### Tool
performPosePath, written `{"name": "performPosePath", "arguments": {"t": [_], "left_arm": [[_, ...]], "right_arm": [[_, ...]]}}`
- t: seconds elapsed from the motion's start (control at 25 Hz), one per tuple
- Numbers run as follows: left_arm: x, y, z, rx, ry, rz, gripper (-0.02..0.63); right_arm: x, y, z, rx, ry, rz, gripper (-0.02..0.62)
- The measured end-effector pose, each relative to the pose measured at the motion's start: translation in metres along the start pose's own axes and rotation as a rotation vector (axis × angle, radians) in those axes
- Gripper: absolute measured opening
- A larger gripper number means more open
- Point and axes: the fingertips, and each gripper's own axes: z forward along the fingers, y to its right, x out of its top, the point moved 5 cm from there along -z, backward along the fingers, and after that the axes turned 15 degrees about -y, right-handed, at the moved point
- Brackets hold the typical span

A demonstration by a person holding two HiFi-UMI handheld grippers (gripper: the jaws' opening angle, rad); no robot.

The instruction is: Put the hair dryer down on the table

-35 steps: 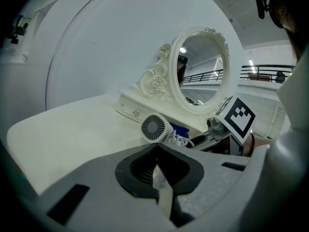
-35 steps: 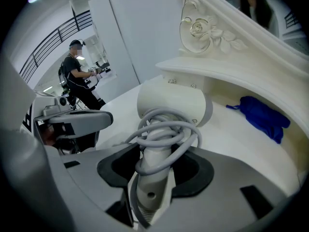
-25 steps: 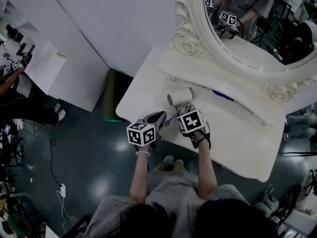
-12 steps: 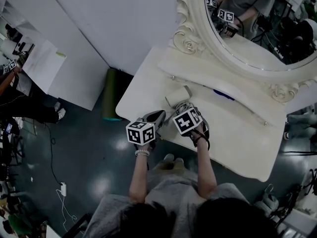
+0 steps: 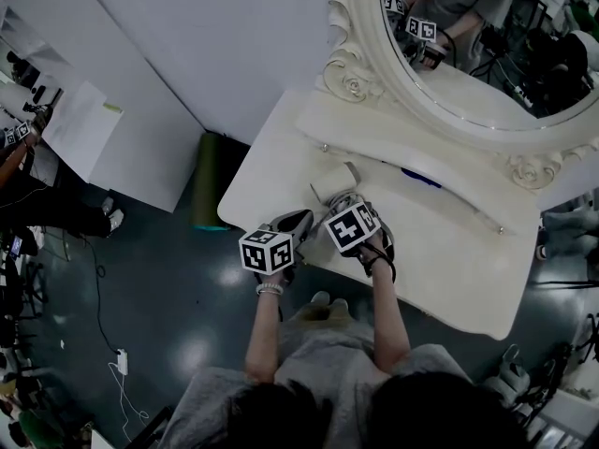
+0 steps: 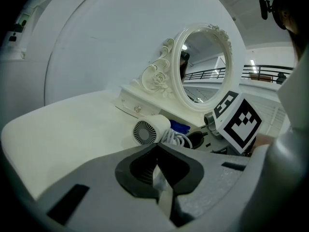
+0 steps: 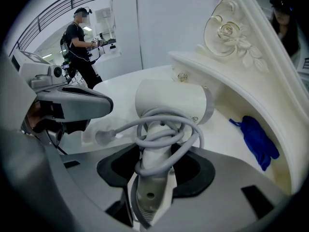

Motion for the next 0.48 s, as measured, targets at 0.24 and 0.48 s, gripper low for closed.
{"name": "performPosePath", "arguments": {"t": [0.24,0.48], "left_arm": [[-0.0003,-0.0001,-0.0015,-0.005,0.001,0.002,0.005],[-0.0014,0.0023,-0.0059,-0.011,0.003,0.007,0.005]], "right_arm": [[0.0006,-0.0012,0.0035,-0.009,0.01,0.022,0.21],[0.0011,-0.0027,0.0005,-0.005,0.057,0.042,0.248]]}}
